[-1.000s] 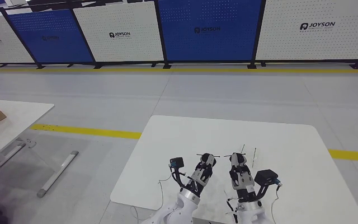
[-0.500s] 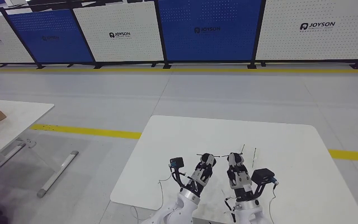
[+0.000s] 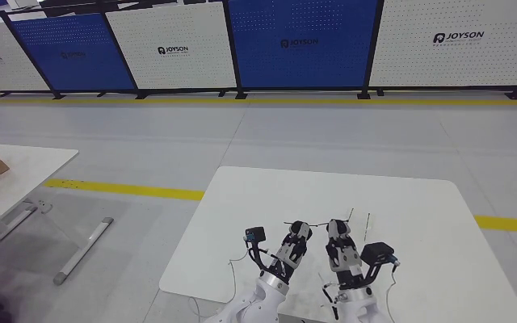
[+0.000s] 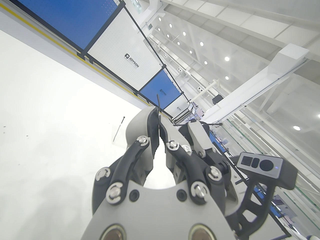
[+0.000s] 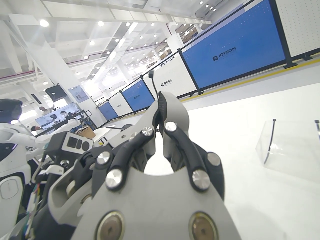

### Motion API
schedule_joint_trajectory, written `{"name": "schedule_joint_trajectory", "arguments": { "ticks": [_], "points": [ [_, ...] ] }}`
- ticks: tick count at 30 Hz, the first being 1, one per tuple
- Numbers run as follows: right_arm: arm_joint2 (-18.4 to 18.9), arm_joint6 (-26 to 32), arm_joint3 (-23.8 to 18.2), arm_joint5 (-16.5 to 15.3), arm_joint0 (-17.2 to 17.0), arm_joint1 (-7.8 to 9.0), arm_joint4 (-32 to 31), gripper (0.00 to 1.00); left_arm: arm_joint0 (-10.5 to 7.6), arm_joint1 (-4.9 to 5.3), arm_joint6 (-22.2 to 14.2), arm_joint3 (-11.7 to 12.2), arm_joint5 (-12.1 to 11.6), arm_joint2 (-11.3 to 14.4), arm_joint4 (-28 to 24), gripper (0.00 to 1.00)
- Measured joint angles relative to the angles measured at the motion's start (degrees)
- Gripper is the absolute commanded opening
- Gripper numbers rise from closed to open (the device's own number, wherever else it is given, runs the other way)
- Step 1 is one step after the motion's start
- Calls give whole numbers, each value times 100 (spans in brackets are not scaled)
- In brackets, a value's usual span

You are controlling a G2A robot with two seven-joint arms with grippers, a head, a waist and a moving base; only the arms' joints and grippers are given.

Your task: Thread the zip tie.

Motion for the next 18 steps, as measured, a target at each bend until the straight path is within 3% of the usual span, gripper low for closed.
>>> {"name": "schedule_joint_trajectory", "arguments": {
  "ticks": [18],
  "points": [
    [5, 76, 99, 32, 45, -38, -49, 0, 0, 0, 0, 0, 0, 0, 0, 0]
  ]
}}
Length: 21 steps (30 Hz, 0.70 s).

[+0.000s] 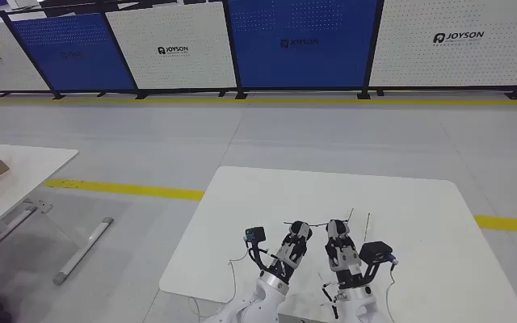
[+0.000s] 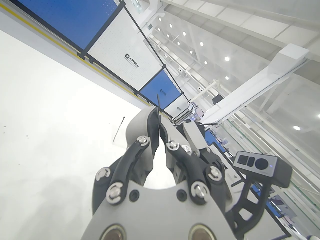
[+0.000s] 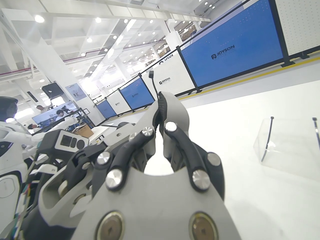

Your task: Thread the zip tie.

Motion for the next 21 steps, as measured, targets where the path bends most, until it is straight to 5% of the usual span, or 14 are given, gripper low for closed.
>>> {"name": "schedule_joint_trajectory", "arguments": {
  "ticks": [21],
  "points": [
    [-29, -176, 62, -17, -29, -48, -52, 0, 0, 0, 0, 0, 0, 0, 0, 0]
  ]
}}
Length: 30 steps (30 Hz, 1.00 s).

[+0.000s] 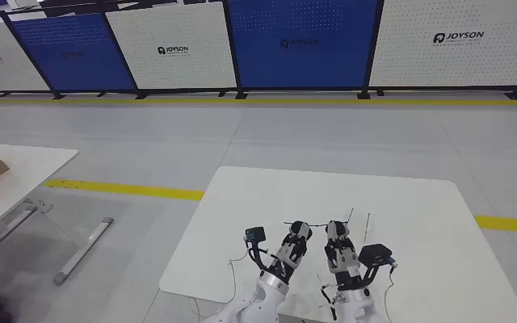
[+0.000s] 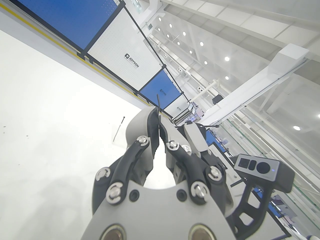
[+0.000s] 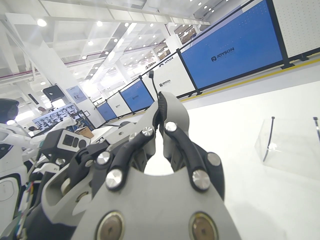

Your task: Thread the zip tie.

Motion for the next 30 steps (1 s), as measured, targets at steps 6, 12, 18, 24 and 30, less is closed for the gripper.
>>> {"name": "schedule_joint_trajectory", "arguments": {
  "ticks": [6, 12, 18, 24, 30],
  "points": [
    [-14, 6, 67, 37, 41, -18, -21, 0, 0, 0, 0, 0, 0, 0, 0, 0],
    [-44, -17, 133, 50, 65, -39, -26, 0, 0, 0, 0, 0, 0, 0, 0, 0],
    [-112, 64, 211, -31, 79, -78, 287, 0, 0, 0, 0, 0, 0, 0, 0, 0],
    [-118, -73, 286, -15, 113, -129, 662, 0, 0, 0, 0, 0, 0, 0, 0, 0],
    [-102, 61, 311, -310, 117, -136, 879, 0, 15, -9, -128, -22, -53, -32, -92, 0]
  ]
}}
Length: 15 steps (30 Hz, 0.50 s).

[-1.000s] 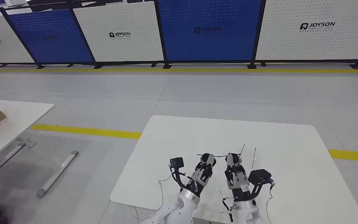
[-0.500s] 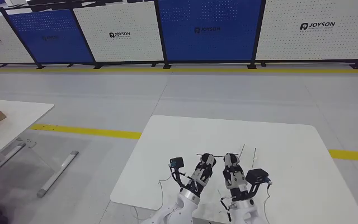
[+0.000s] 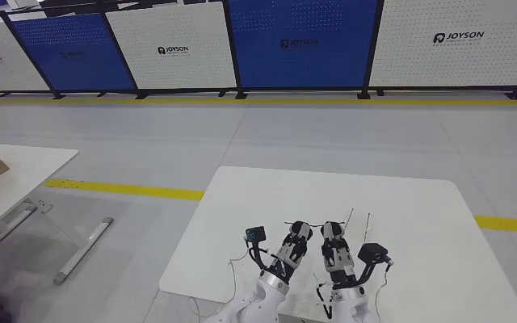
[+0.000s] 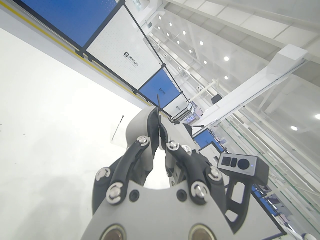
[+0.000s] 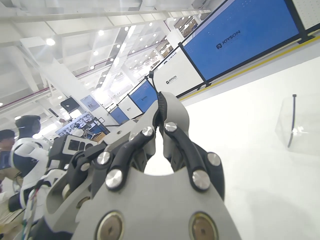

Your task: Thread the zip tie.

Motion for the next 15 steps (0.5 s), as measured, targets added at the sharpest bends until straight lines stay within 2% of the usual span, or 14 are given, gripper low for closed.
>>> {"name": "schedule_joint_trajectory", "arguments": {
  "ticks": [5, 10, 11, 14, 15],
  "points": [
    [25, 118, 3, -33, 12, -2, 30, 0, 40, -13, -81, -27, -53, -39, -28, 0],
    [57, 264, 3, 72, 8, -1, -28, 0, 70, -27, -63, -44, -46, -84, -4, 0],
    [63, 298, -5, 112, 4, 1, -70, 13, 74, -31, -64, -40, -30, -94, 6, 0],
    [66, 311, -26, 199, -8, 2, -193, 33, 72, -44, -79, -18, 8, -109, 13, 0],
    [63, 305, -31, 216, -11, 2, -229, 36, 71, -49, -83, -13, 14, -111, 12, 0]
  ]
}}
